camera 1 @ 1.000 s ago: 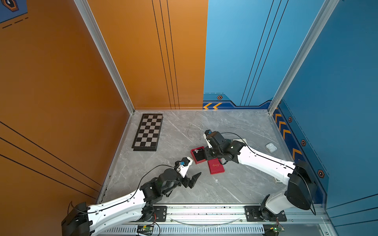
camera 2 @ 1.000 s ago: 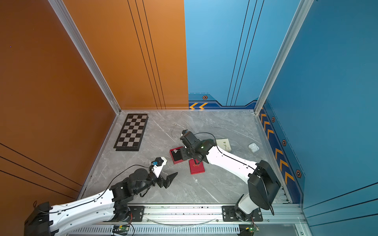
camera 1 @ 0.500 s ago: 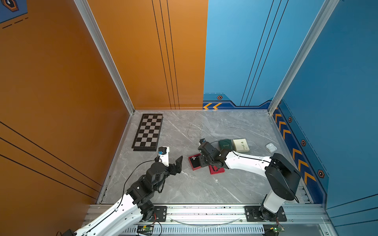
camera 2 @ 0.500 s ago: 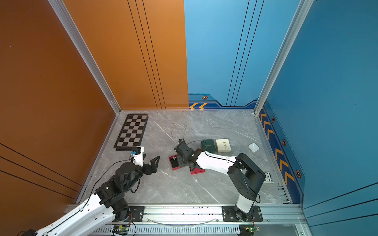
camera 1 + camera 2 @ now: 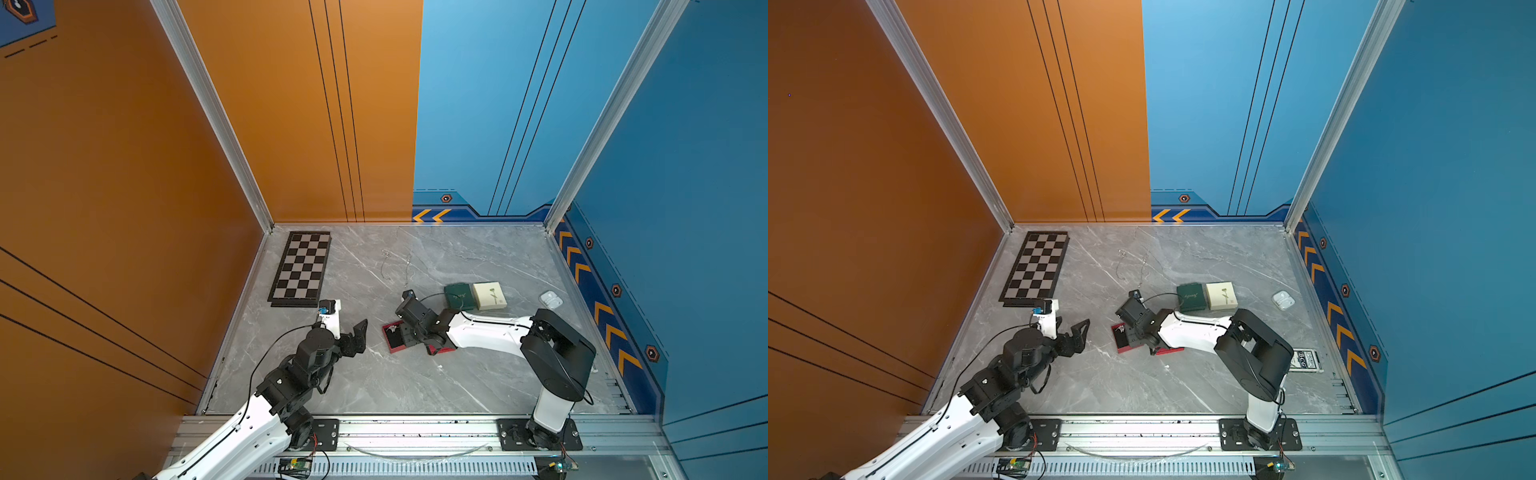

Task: Take the necklace out of the lift-off lid jewelry box
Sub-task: Place the jewelry box at the center of the board, then take out the inner lining from the jewelry box.

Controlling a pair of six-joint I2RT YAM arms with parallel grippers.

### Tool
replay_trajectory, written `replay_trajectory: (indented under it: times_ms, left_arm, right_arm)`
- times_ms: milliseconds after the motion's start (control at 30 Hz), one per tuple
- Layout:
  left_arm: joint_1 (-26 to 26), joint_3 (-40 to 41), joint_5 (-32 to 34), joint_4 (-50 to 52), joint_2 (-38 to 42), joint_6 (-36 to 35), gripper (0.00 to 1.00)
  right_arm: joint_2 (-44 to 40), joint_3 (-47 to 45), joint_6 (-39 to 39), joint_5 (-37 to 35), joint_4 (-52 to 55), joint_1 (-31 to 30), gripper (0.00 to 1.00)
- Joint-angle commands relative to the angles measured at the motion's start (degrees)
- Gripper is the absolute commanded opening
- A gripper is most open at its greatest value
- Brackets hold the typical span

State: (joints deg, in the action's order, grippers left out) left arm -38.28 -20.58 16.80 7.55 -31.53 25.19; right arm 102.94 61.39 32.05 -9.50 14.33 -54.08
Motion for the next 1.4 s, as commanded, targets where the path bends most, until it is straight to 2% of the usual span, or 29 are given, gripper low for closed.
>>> replay_trajectory:
  times_ms: [0,100,433,700,1367]
  left_arm:
    - [0.6,0.4,-1.6,1.0,-0.3,0.6,0.91]
    - [0.6,0.4,-1.7,1.0,-0.2,0.5,0.91]
    - [0.8,0.5,-1.8,1.3,-0.3,0.5,0.90]
    - [0.9,0.5,-2.2,1.3,-0.5,0.6,0.90]
    - [1.5,0.7,-3.2,2.2,0.2,0.2,0.89]
  right_arm:
    - [-0.5,0.0,0.9,-1.3,0.7,-0.4,0.13]
    - [-2.2,0.3,0.5,-1.8,1.7,-0.4,0.21]
    - [-6.3,2.9,-1.9,-2.1,6.9,-1.3,0.33]
    - [-1.7,7.0,-2.8,1.7,9.6,-3.8,0.39]
    - [7.9,11.4,-1.1,5.0,11.2,-3.7,0.48]
